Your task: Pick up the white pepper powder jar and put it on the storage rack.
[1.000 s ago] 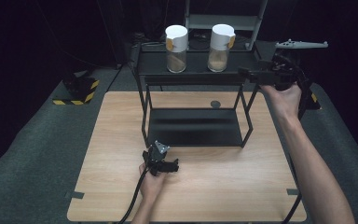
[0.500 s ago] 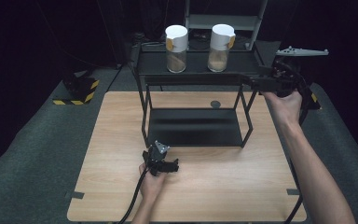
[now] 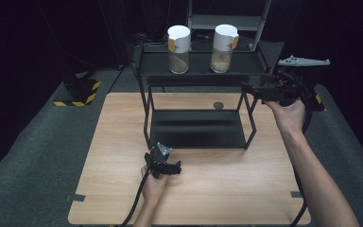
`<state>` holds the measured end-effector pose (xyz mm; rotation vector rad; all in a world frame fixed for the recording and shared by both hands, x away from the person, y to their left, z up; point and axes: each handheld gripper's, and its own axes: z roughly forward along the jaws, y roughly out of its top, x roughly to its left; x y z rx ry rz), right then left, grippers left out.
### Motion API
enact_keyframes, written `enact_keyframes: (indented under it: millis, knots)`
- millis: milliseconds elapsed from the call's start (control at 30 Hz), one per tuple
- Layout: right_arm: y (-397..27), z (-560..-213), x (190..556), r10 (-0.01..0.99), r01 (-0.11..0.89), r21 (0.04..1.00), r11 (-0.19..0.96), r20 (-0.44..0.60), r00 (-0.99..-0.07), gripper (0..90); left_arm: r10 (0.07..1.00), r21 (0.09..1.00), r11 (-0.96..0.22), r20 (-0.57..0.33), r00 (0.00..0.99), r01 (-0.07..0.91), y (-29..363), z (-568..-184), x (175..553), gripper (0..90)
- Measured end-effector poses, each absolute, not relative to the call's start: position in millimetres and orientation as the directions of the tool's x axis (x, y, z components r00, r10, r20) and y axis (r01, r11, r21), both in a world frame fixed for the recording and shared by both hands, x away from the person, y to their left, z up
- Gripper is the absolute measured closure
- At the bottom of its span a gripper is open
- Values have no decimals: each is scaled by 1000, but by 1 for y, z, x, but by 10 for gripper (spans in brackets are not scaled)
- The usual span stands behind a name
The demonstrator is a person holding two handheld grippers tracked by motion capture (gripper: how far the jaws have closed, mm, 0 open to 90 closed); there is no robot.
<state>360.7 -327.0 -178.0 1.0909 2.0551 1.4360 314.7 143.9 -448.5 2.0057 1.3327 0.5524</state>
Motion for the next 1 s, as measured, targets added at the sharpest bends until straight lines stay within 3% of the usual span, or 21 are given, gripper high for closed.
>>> enact_keyframes:
  millis: [1000]
  knots:
    - [-329,-209,354,776,379,910,169,114,-620,125,920,721,-262,-14,391,642,144,-449,315,34]
